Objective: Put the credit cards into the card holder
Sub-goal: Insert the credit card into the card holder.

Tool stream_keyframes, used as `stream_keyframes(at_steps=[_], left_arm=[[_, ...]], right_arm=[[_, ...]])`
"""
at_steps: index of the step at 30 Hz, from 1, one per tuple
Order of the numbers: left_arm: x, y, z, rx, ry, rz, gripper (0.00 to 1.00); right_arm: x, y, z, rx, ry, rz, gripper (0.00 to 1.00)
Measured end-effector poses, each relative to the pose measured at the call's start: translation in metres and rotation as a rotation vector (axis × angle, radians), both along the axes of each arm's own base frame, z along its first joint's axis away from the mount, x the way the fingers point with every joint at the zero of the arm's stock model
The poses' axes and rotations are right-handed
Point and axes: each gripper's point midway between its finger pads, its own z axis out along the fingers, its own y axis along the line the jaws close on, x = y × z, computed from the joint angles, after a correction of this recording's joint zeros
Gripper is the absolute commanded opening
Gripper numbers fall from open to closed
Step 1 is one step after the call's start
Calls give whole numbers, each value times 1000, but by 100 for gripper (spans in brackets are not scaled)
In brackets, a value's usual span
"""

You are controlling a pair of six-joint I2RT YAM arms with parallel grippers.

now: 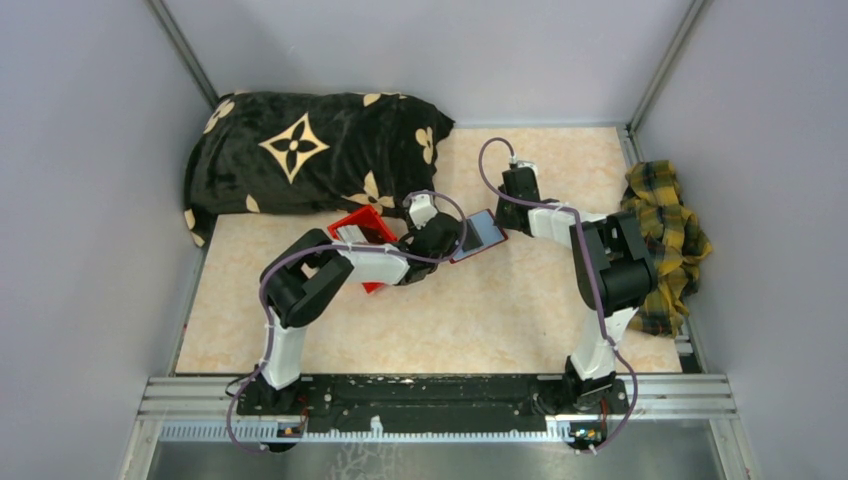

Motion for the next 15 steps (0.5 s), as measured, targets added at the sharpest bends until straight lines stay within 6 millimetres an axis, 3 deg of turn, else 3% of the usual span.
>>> stream_keyframes(at_steps=[15], left_arm=[[3, -6, -2, 68, 23, -36, 3]], right_arm=[[0, 0, 0, 1, 0, 0, 22]])
